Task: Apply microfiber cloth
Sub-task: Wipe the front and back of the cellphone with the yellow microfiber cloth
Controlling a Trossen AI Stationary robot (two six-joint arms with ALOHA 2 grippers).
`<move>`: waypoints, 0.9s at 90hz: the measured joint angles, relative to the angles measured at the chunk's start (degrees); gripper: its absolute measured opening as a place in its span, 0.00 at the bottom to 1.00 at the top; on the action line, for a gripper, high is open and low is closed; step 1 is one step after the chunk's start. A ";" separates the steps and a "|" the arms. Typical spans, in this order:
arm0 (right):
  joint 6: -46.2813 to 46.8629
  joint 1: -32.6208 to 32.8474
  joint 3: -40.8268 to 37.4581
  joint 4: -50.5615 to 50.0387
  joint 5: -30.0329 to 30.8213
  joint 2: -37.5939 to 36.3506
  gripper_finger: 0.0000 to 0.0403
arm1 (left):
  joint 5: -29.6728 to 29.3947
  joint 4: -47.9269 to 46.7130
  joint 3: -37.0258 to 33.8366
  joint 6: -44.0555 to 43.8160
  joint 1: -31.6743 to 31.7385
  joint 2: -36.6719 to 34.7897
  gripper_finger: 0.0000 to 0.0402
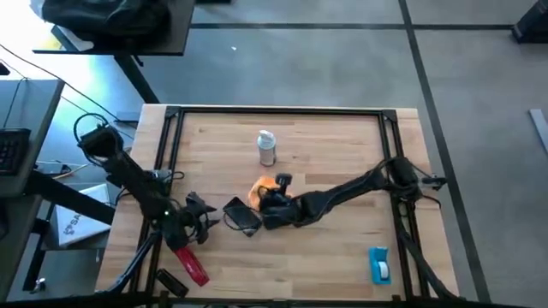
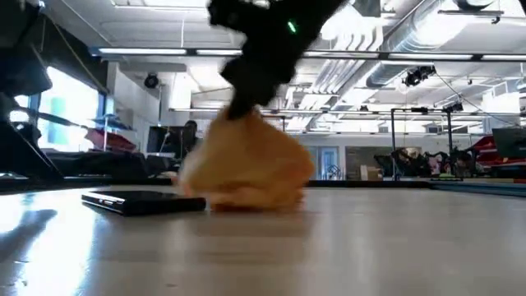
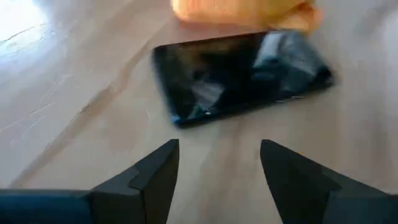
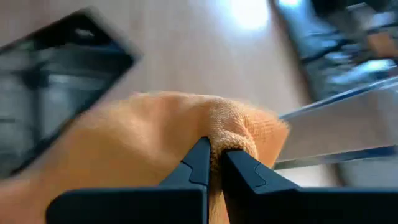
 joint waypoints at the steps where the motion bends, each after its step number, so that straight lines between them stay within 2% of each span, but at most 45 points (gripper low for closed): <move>1: 0.22 -0.04 -1.04 1.50 -0.67 -0.40 0.00 | 0.30 0.30 0.00 -0.01 0.26 0.55 0.51; 12: 1.18 -0.68 -9.71 17.88 -7.98 -2.01 0.00 | 0.08 3.83 0.28 0.01 3.32 5.66 0.51; 22: 3.79 -0.73 -13.79 24.52 -13.81 -0.88 0.00 | -1.91 5.64 0.33 -0.85 5.90 8.31 0.51; 30: 5.95 -0.07 -14.71 25.55 -15.39 -1.01 0.00 | -3.93 5.46 0.30 -0.74 8.57 8.86 0.51; 39: 6.56 1.20 -15.33 25.11 -15.01 -1.05 0.00 | -6.12 4.37 -0.01 3.14 13.10 8.92 0.51; 53: 0.78 2.56 -13.46 24.55 -14.55 -3.29 0.00 | -8.54 4.67 -0.01 12.81 21.45 8.97 0.51; 62: -2.22 2.47 -12.49 19.25 -13.35 -6.34 0.00 | -3.43 4.86 1.82 19.25 24.25 6.49 0.51; 71: -3.13 1.58 -12.44 10.61 -8.99 -10.44 0.00 | 4.02 5.53 4.45 23.36 21.86 3.18 0.51; 76: -3.14 1.15 -12.42 5.64 -6.67 -12.99 0.00 | 7.85 5.28 5.32 23.02 19.35 1.99 0.51; 81: -2.81 0.76 -12.38 1.82 -4.91 -15.33 0.00 | 10.76 4.01 5.62 18.97 17.04 1.64 0.51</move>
